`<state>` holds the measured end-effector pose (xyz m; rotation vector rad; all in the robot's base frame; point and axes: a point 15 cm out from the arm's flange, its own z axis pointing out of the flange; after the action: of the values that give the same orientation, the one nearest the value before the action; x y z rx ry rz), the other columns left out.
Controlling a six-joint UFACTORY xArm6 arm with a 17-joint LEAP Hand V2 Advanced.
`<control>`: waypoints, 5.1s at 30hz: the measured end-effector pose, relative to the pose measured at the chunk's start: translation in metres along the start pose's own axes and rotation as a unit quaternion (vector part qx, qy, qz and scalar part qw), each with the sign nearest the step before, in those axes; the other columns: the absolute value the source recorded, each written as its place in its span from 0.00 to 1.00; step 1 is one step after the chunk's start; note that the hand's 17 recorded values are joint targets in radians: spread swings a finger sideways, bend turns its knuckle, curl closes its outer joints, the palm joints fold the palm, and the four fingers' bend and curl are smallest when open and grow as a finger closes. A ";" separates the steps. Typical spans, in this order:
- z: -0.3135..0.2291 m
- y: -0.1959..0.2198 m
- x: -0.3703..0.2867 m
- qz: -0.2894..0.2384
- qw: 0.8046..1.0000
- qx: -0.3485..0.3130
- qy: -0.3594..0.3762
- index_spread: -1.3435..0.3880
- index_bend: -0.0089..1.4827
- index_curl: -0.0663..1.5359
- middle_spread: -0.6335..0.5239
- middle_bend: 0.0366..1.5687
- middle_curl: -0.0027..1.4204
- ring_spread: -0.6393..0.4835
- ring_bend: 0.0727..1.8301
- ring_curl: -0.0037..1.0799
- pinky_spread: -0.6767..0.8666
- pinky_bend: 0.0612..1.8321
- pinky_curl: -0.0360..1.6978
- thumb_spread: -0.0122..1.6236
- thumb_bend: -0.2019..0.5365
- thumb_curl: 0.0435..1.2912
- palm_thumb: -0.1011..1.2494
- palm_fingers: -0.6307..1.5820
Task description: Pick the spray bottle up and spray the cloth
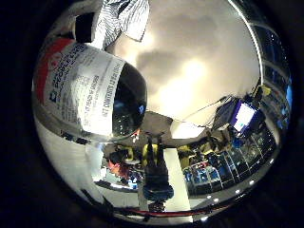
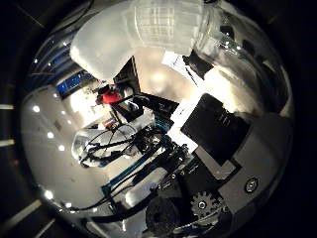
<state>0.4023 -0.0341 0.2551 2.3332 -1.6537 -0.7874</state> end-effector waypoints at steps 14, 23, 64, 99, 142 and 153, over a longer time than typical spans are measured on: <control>0.006 0.001 -0.010 -0.001 1.000 -0.002 0.021 0.67 0.81 0.49 0.47 0.87 0.43 0.43 0.80 0.55 0.32 0.54 0.79 0.59 0.25 0.56 0.84 0.82; 0.019 -0.010 -0.014 0.005 0.999 -0.021 0.030 0.67 0.80 0.49 0.47 0.87 0.43 0.43 0.80 0.55 0.32 0.54 0.79 0.59 0.25 0.57 0.83 0.82; -0.018 -0.131 -0.405 -0.317 0.809 0.337 -0.364 0.66 0.80 0.50 0.49 0.87 0.43 0.43 0.80 0.55 0.31 0.54 0.79 0.55 0.25 0.60 0.82 0.82; 0.065 -0.338 -0.247 -0.254 0.832 0.366 -0.332 0.67 0.78 0.52 0.49 0.86 0.43 0.44 0.80 0.54 0.30 0.54 0.76 0.54 0.25 0.61 0.79 0.83; 0.080 -0.310 -0.184 -0.281 0.886 0.295 -0.222 0.52 0.13 0.28 0.51 0.16 0.22 0.53 0.25 0.20 0.65 0.20 0.29 0.63 0.24 0.34 0.63 0.34; 0.048 -0.299 -0.140 -0.258 0.891 0.315 -0.200 0.53 0.12 0.25 0.51 0.11 0.22 0.54 0.18 0.19 0.65 0.15 0.24 0.63 0.24 0.32 0.62 0.36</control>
<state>0.5896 0.2117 0.1300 3.3546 -1.6172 -0.9875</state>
